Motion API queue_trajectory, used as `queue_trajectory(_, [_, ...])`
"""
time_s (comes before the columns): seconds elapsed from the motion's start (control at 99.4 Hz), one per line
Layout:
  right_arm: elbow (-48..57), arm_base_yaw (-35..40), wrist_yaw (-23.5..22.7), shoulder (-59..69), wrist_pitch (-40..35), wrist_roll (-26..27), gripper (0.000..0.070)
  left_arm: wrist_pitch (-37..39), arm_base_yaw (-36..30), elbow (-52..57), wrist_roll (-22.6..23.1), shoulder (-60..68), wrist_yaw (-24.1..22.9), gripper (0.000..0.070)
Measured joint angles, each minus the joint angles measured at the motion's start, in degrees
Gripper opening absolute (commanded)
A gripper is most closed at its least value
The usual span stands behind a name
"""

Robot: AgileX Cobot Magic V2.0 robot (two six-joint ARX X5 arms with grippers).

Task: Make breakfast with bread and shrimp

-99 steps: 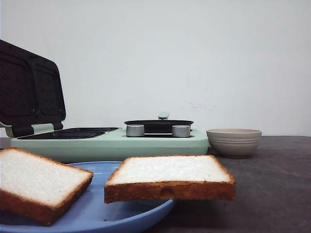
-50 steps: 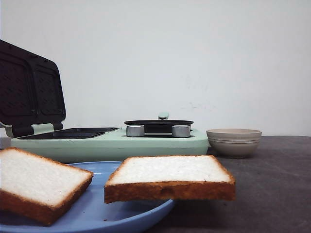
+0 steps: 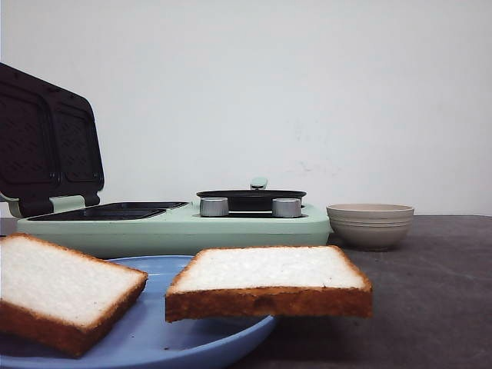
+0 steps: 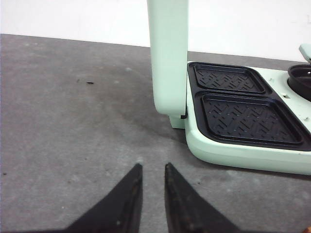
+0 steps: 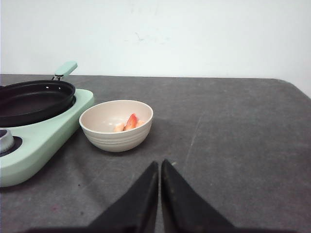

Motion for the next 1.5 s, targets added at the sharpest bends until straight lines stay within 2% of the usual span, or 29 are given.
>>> queue_trajectory(1.036, [0.0, 0.0, 0.2, 0.0, -0.4, 0.3, 0.0003, 0.0, 0.0, 0.0, -0.3, 0.0, 0.0, 0.0000])
queue_trajectory(1.207, [0.0, 0.0, 0.3, 0.0, -0.4, 2.2, 0.0003, 0.0, 0.0, 0.0, -3.6, 0.0, 0.0, 0.0003])
queue_trajectory(1.337, [0.5, 0.0, 1.1, 0.0, -1.6, 5.9, 0.0003, -1.5, 0.0, 0.7, -7.6, 0.0, 0.0, 0.0003])
queue_trajectory(1.498, [6.1, 0.0, 1.4, 0.9, -2.7, 10.0, 0.0003, -3.2, 0.0, 5.6, -12.7, 1.9, 0.1, 0.0004])
